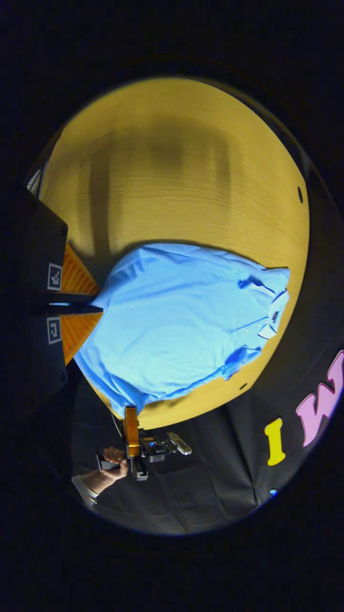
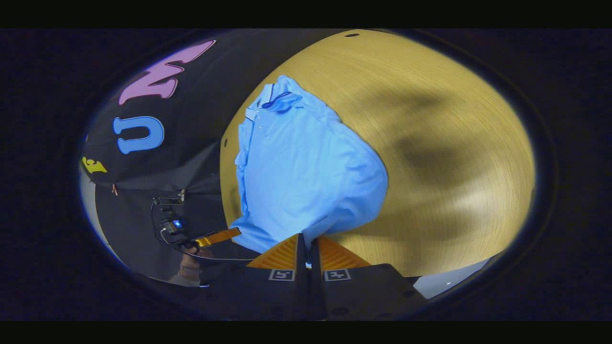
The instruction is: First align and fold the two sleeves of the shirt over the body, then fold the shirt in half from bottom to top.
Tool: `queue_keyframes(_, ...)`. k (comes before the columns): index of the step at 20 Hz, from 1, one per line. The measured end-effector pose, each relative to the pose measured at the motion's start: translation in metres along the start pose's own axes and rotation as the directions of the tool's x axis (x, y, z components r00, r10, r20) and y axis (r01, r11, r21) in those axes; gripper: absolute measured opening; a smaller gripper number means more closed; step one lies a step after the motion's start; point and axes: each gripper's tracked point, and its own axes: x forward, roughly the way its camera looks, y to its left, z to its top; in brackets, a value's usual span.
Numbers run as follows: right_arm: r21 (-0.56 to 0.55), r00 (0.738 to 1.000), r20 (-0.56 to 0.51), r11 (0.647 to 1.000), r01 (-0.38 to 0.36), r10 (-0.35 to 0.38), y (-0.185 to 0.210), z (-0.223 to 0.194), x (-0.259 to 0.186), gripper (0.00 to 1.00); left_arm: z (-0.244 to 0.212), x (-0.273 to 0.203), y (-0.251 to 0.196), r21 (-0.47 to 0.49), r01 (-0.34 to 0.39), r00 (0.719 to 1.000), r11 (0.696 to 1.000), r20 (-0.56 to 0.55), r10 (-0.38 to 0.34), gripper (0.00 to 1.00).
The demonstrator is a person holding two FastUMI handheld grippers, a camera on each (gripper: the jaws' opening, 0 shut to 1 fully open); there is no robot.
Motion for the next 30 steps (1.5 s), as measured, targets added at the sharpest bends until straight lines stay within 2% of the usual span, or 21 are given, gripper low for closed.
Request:
queue_keyframes(1, -0.009, 0.999, 0.013, 0.999, -0.033, 0.033, 0.012, 0.008, -0.001, 0.12, 0.012, -0.005, -0.004, 0.006, 0.009, 1.0, 1.0, 0.026, -0.009, 0.06)
queue_keyframes(2, -0.022, 0.995, 0.037, 0.996, -0.089, 0.09, 0.032, 0.022, -0.002, 0.07, 0.039, -0.013, -0.011, 0.021, 0.014, 0.997, 1.0, 0.081, -0.016, 0.06)
queue_keyframes(5, -0.107, 0.98, 0.074, 0.979, -0.175, 0.183, 0.072, 0.06, -0.009, 0.07, 0.1, -0.029, -0.022, 0.017, 0.011, 0.981, 1.0, 0.196, -0.014, 0.06)
queue_keyframes(6, -0.136, 0.974, 0.089, 0.971, -0.197, 0.21, 0.084, 0.075, -0.014, 0.13, 0.118, -0.033, -0.025, 0.014, 0.01, 0.973, 1.0, 0.23, -0.013, 0.06)
queue_keyframes(7, -0.17, 0.969, 0.103, 0.964, -0.205, 0.224, 0.097, 0.091, -0.015, 0.07, 0.137, -0.036, -0.028, 0.011, 0.01, 0.967, 1.0, 0.256, -0.013, 0.06)
queue_keyframes(9, -0.26, 0.963, 0.128, 0.945, -0.198, 0.237, 0.115, 0.128, -0.019, 0.07, 0.177, -0.041, -0.031, 0.016, 0.001, 0.949, 1.0, 0.315, -0.006, 0.06)
queue_keyframes(10, -0.306, 0.959, 0.139, 0.932, -0.196, 0.247, 0.126, 0.149, -0.018, 0.01, 0.196, -0.041, -0.031, 0.025, -0.013, 0.941, 1.0, 0.339, 0.004, 0.06)
queue_keyframes(11, -0.344, 0.954, 0.152, 0.919, -0.193, 0.257, 0.136, 0.17, -0.016, 0.07, 0.213, -0.041, -0.031, 0.03, -0.034, 0.935, 0.999, 0.353, 0.021, 0.06)
queue_keyframes(12, -0.377, 0.951, 0.177, 0.91, -0.173, 0.254, 0.145, 0.196, -0.015, 0.05, 0.231, -0.037, -0.032, 0.031, -0.047, 0.932, 0.998, 0.361, 0.033, 0.06)
queue_keyframes(14, -0.43, 0.942, 0.243, 0.896, -0.109, 0.231, 0.154, 0.246, -0.004, 0.01, 0.267, -0.031, -0.035, 0.024, -0.054, 0.925, 0.998, 0.379, 0.041, 0.06)
queue_keyframes(17, -0.465, 0.92, 0.31, 0.882, -0.074, 0.241, 0.18, 0.317, 0.019, 0.13, 0.328, -0.009, -0.019, -0.001, -0.109, 0.901, 0.994, 0.422, 0.099, 0.06)
queue_keyframes(18, -0.461, 0.918, 0.326, 0.886, -0.055, 0.227, 0.181, 0.341, 0.033, 0.13, 0.346, 0.002, -0.014, -0.024, -0.12, 0.896, 0.992, 0.428, 0.119, 0.06)
queue_keyframes(19, -0.462, 0.919, 0.336, 0.886, -0.029, 0.205, 0.179, 0.362, 0.049, 0.07, 0.362, 0.014, -0.009, -0.043, -0.123, 0.896, 0.992, 0.424, 0.129, 0.06)
queue_keyframes(20, -0.469, 0.92, 0.351, 0.883, 0.015, 0.171, 0.175, 0.379, 0.064, 0.13, 0.374, 0.029, -0.005, -0.059, -0.13, 0.902, 0.99, 0.408, 0.143, 0.06)
queue_keyframes(21, -0.473, 0.921, 0.363, 0.88, 0.05, 0.143, 0.172, 0.392, 0.078, 0.07, 0.384, 0.045, 0.004, -0.072, -0.159, 0.9, 0.985, 0.399, 0.174, 0.06)
queue_keyframes(24, -0.452, 0.921, 0.384, 0.884, 0.12, 0.071, 0.156, 0.413, 0.11, 0.0, 0.407, 0.083, 0.035, -0.094, -0.253, 0.887, 0.963, 0.375, 0.269, 0.06)
queue_keyframes(26, -0.411, 0.92, 0.391, 0.896, 0.168, 0.007, 0.136, 0.427, 0.128, 0.0, 0.41, 0.1, 0.056, -0.119, -0.315, 0.873, 0.941, 0.353, 0.337, 0.06)
queue_keyframes(27, -0.387, 0.917, 0.394, 0.894, 0.227, -0.062, 0.118, 0.428, 0.135, 0.01, 0.406, 0.109, 0.069, -0.134, -0.358, 0.86, 0.924, 0.338, 0.382, 0.06)
queue_keyframes(28, -0.387, 0.915, 0.396, 0.889, 0.246, -0.081, 0.109, 0.428, 0.132, 0.14, 0.405, 0.11, 0.077, -0.151, -0.383, 0.845, 0.911, 0.342, 0.411, 0.07)
queue_keyframes(29, -0.401, 0.915, 0.396, 0.882, 0.246, -0.076, 0.108, 0.428, 0.131, 0.03, 0.407, 0.11, 0.074, -0.162, -0.377, 0.842, 0.912, 0.351, 0.41, 0.27)
queue_keyframes(30, -0.417, 0.913, 0.4, 0.872, 0.255, -0.076, 0.11, 0.429, 0.128, 0.1, 0.41, 0.106, 0.073, -0.164, -0.387, 0.827, 0.907, 0.374, 0.421, 0.47)
